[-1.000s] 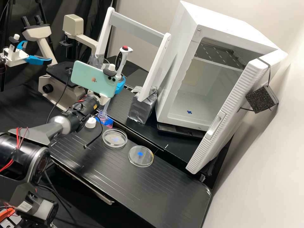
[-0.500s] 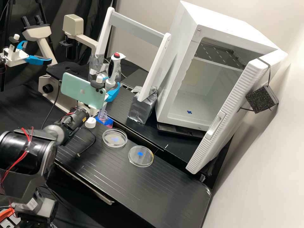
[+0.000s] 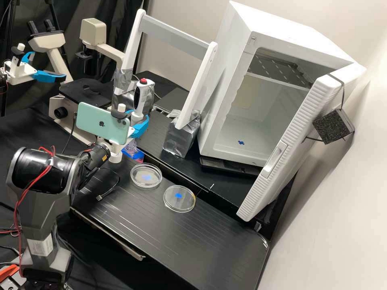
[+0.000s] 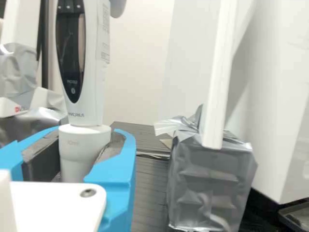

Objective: Use the pipette

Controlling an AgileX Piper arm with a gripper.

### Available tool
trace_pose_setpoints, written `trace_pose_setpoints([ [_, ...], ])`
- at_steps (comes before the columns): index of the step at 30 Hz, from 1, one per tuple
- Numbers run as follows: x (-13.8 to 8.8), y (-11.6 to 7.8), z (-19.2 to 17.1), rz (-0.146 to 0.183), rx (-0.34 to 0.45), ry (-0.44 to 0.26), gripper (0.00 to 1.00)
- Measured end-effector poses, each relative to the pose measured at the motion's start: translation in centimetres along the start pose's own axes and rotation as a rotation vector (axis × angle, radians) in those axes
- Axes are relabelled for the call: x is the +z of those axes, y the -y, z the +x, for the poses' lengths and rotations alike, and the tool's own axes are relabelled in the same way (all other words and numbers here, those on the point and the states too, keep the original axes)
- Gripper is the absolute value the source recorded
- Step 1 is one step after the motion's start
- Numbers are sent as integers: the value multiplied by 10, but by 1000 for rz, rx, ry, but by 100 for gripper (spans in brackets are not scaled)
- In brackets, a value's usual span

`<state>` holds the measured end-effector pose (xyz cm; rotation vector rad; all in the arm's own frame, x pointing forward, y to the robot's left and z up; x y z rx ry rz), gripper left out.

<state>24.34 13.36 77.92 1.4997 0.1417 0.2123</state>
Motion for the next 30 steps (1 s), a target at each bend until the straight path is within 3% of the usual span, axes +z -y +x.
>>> trace_pose_setpoints([
  [7,-5,-13,-4,21,38,-17,0],
  [14,-19,-39,-7,64,84,-54,0],
  [21,-30,-62,-15,124,83,-89,0],
  [30,-42,-85,-32,162,53,-163,0],
])
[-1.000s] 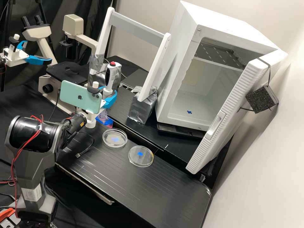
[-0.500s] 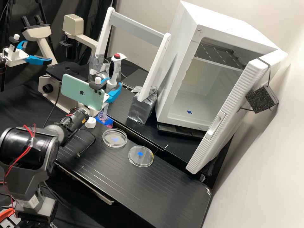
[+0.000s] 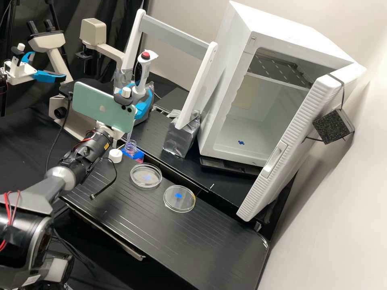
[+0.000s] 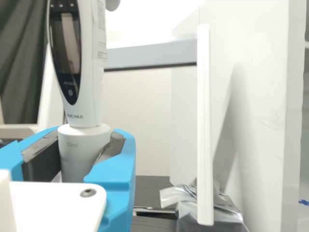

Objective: Use the pipette

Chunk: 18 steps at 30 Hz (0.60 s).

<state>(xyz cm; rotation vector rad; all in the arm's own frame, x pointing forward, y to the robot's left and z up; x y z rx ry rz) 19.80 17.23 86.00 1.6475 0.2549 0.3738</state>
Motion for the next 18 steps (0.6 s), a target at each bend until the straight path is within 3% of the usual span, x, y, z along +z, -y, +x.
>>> trace_pose_setpoints([
  [2,-3,-7,-4,19,6,-13,0],
  [4,-4,-13,-6,15,17,-21,0],
  [9,2,-31,-14,-36,42,-26,0],
  [12,12,-46,-26,-92,58,-7,0],
  [18,29,-72,-51,-119,127,41,0],
])
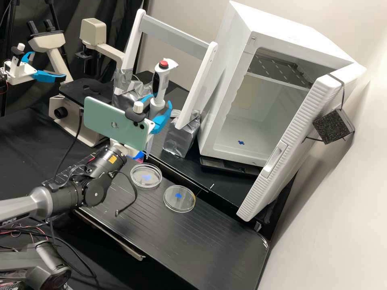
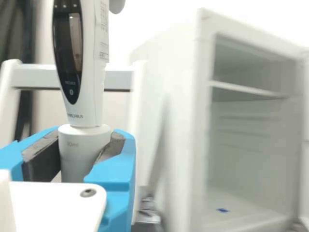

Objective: Use the pipette

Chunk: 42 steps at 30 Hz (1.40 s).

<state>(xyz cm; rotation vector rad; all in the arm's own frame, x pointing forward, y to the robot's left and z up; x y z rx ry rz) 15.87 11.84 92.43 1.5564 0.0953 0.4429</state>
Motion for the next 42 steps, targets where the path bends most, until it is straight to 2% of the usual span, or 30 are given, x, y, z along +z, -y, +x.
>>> trace_pose_setpoints([
  [3,7,-7,-7,-17,56,10,0],
  [8,8,-9,-11,-29,84,-14,0],
  [12,5,-6,-10,-36,57,-37,0],
  [18,-2,8,-8,-51,-43,-86,0],
  [22,-4,12,-7,-60,-83,-88,0],
  [42,-4,10,0,-85,-109,-37,0],
])
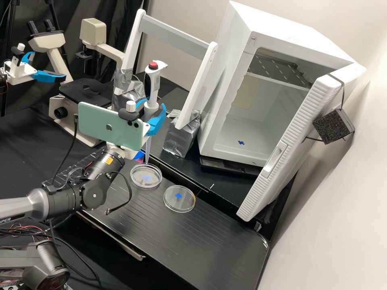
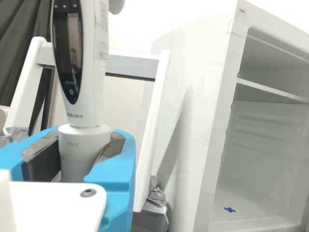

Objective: Use the pipette

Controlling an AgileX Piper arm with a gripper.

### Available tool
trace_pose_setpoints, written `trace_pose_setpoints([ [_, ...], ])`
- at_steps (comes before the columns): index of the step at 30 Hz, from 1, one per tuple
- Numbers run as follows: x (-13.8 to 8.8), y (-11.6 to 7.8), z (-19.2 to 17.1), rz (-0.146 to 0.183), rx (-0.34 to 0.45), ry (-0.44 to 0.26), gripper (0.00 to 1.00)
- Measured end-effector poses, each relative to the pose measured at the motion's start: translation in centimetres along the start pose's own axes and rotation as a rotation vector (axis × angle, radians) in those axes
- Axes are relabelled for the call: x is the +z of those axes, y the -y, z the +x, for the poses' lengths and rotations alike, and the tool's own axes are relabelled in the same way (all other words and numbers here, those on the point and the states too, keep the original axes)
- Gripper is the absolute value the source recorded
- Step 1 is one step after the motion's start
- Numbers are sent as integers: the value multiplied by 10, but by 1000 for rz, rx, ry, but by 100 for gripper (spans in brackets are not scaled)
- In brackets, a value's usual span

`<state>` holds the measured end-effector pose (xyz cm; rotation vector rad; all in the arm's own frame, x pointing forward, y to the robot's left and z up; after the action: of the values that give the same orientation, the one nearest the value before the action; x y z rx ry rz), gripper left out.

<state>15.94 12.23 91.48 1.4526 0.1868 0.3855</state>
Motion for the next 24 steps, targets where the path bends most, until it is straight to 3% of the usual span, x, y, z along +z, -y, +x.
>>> trace_pose_setpoints([
  [7,-4,-4,3,-37,-11,-16,0],
  [24,-8,-2,9,-48,-48,-21,0],
])
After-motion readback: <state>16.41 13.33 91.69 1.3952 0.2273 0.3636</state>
